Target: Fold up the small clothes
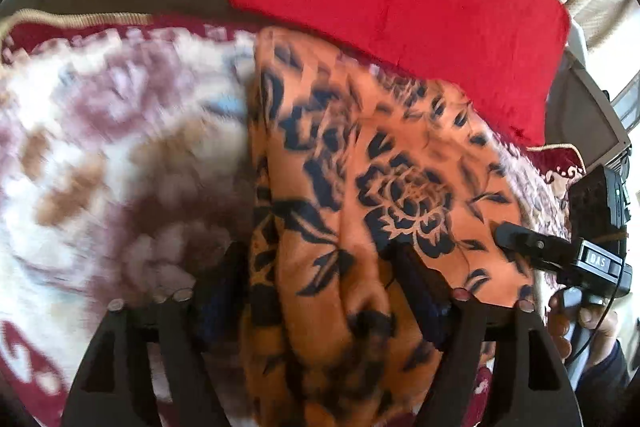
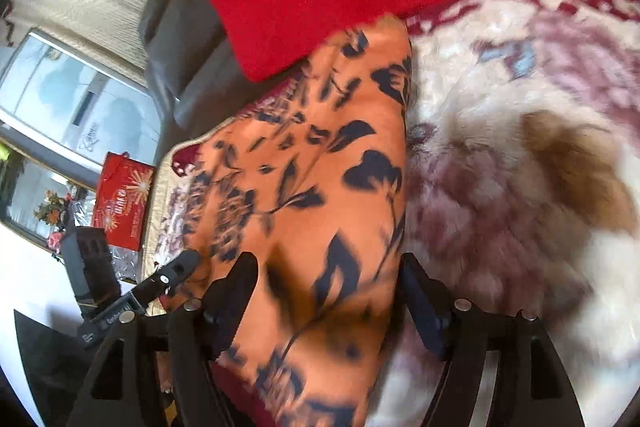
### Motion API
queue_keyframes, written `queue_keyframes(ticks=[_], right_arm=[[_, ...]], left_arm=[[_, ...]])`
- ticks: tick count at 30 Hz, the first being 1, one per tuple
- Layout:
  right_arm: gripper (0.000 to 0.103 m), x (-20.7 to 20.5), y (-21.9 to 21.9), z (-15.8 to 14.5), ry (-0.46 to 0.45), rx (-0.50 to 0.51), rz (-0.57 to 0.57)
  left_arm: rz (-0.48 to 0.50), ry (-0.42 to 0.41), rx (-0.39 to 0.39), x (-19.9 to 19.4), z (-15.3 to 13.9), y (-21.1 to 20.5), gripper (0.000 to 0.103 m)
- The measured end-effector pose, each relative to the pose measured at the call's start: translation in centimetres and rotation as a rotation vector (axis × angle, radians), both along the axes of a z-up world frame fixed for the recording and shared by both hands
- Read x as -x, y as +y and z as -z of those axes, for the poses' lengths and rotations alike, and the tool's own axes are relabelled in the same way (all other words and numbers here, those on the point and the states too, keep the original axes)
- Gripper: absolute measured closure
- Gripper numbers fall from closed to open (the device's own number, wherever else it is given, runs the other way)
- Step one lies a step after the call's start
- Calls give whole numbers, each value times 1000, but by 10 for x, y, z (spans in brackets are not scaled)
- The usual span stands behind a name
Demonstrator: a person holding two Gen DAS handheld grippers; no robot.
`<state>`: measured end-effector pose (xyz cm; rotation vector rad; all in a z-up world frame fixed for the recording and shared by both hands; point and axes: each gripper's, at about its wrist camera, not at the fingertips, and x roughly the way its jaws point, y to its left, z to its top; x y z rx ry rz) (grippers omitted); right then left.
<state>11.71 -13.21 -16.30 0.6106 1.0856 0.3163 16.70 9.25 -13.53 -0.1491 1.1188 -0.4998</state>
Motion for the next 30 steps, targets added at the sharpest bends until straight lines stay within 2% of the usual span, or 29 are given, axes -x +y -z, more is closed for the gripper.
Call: queue_keyframes(ticks=[1, 3, 5, 8, 10, 12, 13, 14, 15, 16, 17, 18, 19, 20, 22, 23, 27, 29, 30], right_arm=[[48, -4, 6, 0, -4, 22, -28], [63, -5, 18, -9, -19, 91, -81], [67, -2, 19, -27, -64, 119, -105], [67, 5, 4, -68, -147, 164, -82], [67, 9, -25, -94, -189, 164, -44], [66, 14, -52, -105, -202, 161, -1], [65, 17, -66, -105, -188, 155, 21], [60, 18, -83, -96, -134, 141, 42], [51, 19, -94, -84, -82, 135, 62], [44, 20, -105, -71, -28, 150, 97], [36, 25, -116, -56, 31, 193, 155], [31, 34, -124, -46, 48, 187, 182], [31, 44, -127, -46, 18, 130, 189], [31, 54, -126, -52, -12, 133, 205], [31, 66, -112, -78, -100, 258, 218], [31, 68, -108, -91, -140, 272, 214], [28, 72, -75, -139, -292, 215, 116], [22, 68, -52, -141, -316, 144, 41], [20, 67, -49, -133, -301, 118, 27]], left_arm=[[11, -28, -18, 2, -1, -3, 50], [8, -21, 11, 4, -9, -4, 74], [3, -65, 8, 8, -26, -10, 76], [28, -114, 65, 11, -55, -29, 76], [55, -166, 97, 12, -74, -50, 75], [92, -174, 123, 10, -83, -78, 71], [108, -158, 113, 8, -80, -91, 65], [117, -127, 82, 7, -70, -108, 63], [122, -105, 48, 6, -58, -119, 50], [133, -80, 2, 6, -45, -128, 45], [134, -47, -77, 7, -24, -136, 45], [128, -27, -112, 9, -13, -137, 45], [120, -24, -88, 12, -9, -131, 45], [98, -30, -50, 17, -9, -121, 45], [79, -16, -28, 23, -16, -107, 45], [75, -26, -21, 26, -23, -102, 45], [54, -123, -13, 48, -50, -90, 45], [77, -150, -5, 58, -47, -90, 42], [102, -139, -57, 59, -35, -97, 41]])
